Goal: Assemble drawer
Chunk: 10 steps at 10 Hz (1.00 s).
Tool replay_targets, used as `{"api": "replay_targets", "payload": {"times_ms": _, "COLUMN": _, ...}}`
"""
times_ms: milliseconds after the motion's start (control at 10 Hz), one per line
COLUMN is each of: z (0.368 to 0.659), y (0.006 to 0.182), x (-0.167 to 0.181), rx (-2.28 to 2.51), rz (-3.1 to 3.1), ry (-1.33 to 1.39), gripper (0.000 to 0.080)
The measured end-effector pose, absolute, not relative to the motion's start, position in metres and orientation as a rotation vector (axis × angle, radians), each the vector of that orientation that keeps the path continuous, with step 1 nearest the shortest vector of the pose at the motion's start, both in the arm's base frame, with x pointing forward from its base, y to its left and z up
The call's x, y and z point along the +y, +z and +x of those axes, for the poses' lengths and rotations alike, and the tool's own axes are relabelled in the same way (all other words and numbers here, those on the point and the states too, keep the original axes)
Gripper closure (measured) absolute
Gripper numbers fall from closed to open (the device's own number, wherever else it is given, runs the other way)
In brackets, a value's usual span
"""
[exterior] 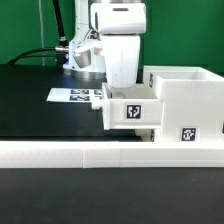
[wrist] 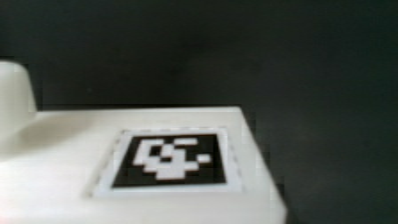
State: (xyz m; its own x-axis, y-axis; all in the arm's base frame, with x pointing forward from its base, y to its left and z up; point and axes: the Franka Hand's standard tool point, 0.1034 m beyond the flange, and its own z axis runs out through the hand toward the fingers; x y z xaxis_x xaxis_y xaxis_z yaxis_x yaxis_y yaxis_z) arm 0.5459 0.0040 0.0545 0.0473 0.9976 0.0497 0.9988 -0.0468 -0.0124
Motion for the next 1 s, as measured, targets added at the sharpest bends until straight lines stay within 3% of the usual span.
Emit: {"api": "replay_targets", "payload": {"times_ms": 1000, "z": 0.547, "y": 0.055, "x": 0.015, "rx": -2.174, "rz": -2.216, "ry": -0.044, "gripper": 0.0758}}
